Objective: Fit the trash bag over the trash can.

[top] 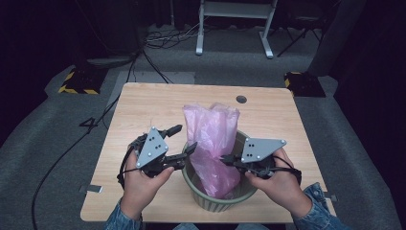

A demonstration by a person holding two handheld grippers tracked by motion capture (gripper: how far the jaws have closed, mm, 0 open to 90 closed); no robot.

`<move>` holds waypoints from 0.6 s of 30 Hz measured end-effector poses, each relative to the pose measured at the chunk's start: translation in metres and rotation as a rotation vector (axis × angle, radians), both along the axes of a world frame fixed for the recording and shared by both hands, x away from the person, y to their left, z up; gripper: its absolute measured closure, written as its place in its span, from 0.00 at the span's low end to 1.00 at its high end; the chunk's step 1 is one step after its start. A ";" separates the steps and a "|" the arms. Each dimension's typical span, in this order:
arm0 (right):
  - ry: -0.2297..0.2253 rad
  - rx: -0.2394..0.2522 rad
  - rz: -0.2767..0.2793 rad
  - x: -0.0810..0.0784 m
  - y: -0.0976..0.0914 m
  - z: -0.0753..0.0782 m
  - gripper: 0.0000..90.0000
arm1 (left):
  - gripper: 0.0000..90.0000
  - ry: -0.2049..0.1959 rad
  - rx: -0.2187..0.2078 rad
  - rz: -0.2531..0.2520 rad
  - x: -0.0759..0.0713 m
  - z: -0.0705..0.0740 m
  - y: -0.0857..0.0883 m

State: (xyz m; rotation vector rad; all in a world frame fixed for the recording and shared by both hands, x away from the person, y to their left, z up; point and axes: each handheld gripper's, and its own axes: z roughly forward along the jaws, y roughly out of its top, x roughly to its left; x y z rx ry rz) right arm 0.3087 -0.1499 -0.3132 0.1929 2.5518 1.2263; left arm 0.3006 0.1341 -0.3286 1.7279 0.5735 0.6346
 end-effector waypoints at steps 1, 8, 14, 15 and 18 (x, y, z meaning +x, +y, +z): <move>0.000 -0.009 0.013 -0.002 0.001 -0.001 0.98 | 0.38 0.007 0.000 -0.001 0.001 0.000 -0.001; -0.010 -0.056 0.057 -0.016 0.008 -0.006 0.97 | 0.38 0.018 0.018 -0.040 0.002 0.001 -0.014; -0.014 -0.064 0.080 -0.018 0.009 -0.007 0.98 | 0.40 0.042 0.032 -0.050 0.005 0.002 -0.024; -0.017 -0.064 0.088 -0.019 0.010 -0.007 0.98 | 0.40 0.049 0.036 -0.046 0.006 0.002 -0.026; -0.021 -0.065 0.106 -0.023 0.011 -0.007 0.98 | 0.42 0.064 0.041 -0.052 0.011 0.003 -0.030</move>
